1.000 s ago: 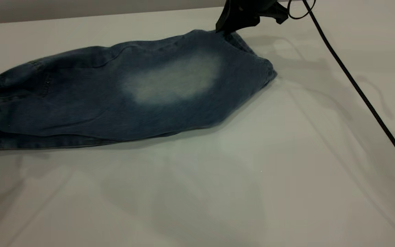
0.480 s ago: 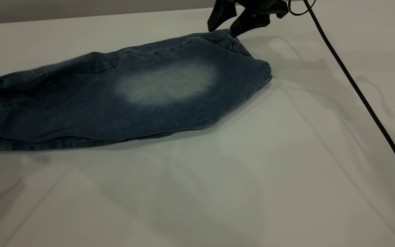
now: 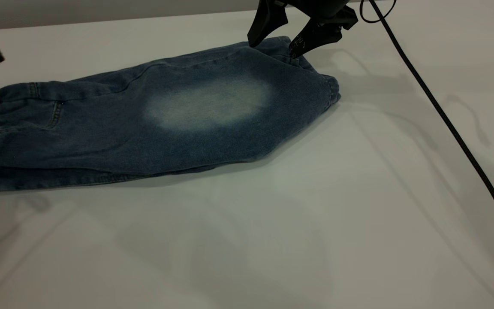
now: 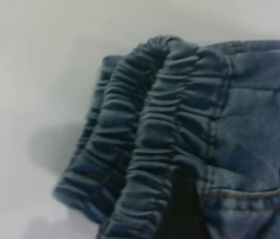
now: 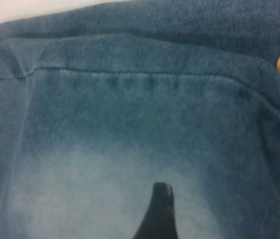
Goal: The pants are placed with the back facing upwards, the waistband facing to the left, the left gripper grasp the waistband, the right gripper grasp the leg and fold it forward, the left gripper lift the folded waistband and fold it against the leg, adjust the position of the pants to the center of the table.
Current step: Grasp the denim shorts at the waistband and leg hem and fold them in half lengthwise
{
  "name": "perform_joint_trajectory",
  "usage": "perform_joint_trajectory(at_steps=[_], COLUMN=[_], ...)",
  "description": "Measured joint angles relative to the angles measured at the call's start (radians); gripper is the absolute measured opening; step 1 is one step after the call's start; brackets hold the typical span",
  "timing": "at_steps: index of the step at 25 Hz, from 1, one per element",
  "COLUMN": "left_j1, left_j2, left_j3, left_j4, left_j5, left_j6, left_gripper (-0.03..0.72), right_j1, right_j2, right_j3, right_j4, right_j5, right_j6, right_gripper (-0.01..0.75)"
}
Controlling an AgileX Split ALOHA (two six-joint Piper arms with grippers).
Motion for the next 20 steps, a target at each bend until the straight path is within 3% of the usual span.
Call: perform_joint_trajectory(at_steps=[4, 11, 14, 20], left_j1=[0.118, 0.413, 0.503, 0.529], left_j2=[-0.014, -0.015, 0.001, 0.067], left_j3=[-0.001, -0.067, -0.095, -0.142], left_j4=[0.006, 0.007, 0.007, 0.007], left_j5=[0.147, 0.429, 0.504, 0.608], left_j6=[0.059, 0.252, 0.311, 0.448], left_gripper=[0.505, 0.505, 0.505, 0.505], right_j1=[0.000, 0.000, 0.000, 0.000], right_j2=[0.000, 0.000, 0.000, 0.000], right_j3=[0.000, 0.000, 0.000, 0.000], right_j4=[0.002, 0.027, 0.063, 0.082], right_j5=[0.049, 0.056, 0.057, 0.056], right_j6=[0.000, -0.014, -0.042, -0.072], right_gripper=[0.582, 0.581, 0.581, 0.581])
